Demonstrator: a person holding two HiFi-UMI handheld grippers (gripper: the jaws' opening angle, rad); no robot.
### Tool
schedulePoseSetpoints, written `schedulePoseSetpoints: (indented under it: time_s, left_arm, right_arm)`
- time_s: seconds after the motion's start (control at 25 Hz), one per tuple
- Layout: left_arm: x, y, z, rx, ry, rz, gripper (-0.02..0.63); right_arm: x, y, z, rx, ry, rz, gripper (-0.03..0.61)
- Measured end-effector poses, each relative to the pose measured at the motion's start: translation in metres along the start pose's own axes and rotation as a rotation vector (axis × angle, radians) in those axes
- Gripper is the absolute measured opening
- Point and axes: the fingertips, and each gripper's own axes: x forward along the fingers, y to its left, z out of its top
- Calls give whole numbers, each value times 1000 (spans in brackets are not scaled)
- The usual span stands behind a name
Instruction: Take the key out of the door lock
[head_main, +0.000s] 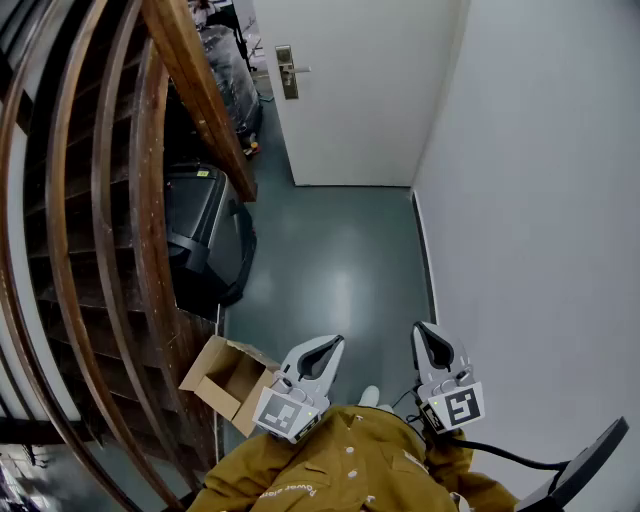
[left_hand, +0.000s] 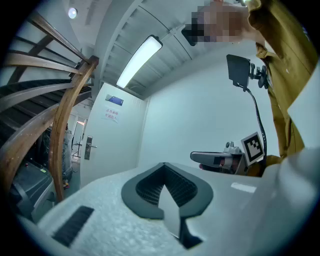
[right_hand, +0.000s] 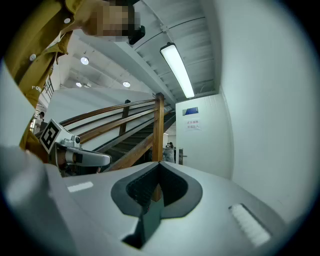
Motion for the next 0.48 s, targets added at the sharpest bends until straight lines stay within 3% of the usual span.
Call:
schedulePoseSetpoints:
  time_s: [0.16,0.32,0.48]
  left_arm:
    - [-8,-3,-17,5,94,-2,-3]
    - [-2,-6,-6,4,35,-2,-3]
    - [1,-10,-11,4,63,-8,-3]
  right_arm:
    - [-1,0,-1,-1,2,2,6]
    - [-1,-5,9,6,-37,-13,6]
    - [-5,-4,-2,31,11,31,8]
